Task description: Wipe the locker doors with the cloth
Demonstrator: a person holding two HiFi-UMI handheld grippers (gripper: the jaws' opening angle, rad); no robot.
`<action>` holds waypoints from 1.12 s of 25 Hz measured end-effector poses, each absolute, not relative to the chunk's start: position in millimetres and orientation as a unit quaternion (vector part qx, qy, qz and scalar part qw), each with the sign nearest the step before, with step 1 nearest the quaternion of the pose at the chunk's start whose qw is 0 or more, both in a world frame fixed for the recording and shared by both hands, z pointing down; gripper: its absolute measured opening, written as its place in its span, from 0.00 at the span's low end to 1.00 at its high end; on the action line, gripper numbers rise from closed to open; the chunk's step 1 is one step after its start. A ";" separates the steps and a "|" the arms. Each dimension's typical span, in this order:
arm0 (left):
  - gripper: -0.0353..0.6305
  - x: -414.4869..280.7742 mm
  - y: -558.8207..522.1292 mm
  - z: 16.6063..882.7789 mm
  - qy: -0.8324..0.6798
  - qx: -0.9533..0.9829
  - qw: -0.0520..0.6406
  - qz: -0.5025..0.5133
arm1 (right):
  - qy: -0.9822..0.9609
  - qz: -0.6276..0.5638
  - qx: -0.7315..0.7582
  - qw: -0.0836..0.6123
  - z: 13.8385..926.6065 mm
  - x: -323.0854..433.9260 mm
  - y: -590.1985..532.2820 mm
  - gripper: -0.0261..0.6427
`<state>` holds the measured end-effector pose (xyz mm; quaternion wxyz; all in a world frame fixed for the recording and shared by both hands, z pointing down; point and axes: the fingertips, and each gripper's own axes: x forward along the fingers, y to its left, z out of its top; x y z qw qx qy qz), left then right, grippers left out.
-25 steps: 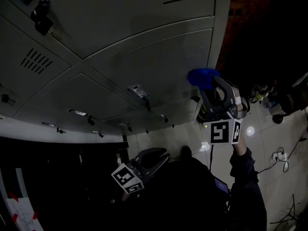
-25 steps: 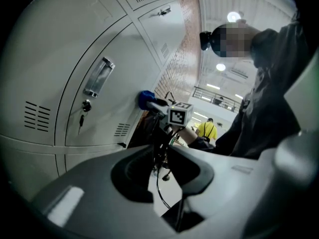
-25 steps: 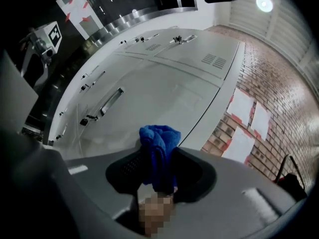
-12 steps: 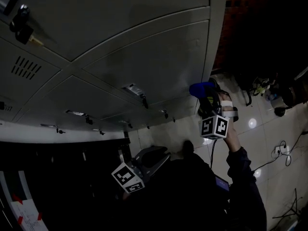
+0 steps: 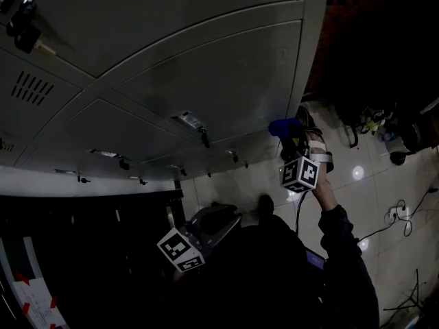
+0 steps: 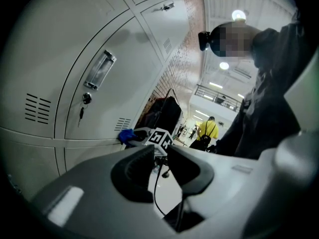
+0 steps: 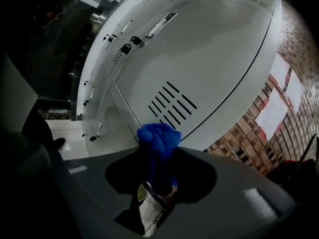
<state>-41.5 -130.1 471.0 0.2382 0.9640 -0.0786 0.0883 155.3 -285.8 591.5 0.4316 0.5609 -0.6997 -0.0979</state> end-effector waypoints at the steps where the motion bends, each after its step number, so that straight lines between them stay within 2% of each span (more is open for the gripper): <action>1: 0.16 -41.4 -128.7 470.6 -0.079 0.964 0.237 0.087 | -0.702 -0.096 0.562 0.426 586.0 153.5 -283.7 0.24; 7: 0.16 -45.1 -125.2 469.6 -0.086 0.965 0.233 0.078 | -0.743 -0.086 0.568 0.344 532.0 119.4 -251.7 0.24; 19: 0.16 -41.6 -123.0 468.4 -0.079 0.969 0.225 0.070 | -0.771 -0.064 0.555 0.304 507.9 69.7 -190.1 0.23; 28: 0.16 -34.6 -123.2 462.9 -0.072 0.970 0.221 0.069 | -0.776 -0.059 0.564 0.276 499.9 62.2 -179.8 0.23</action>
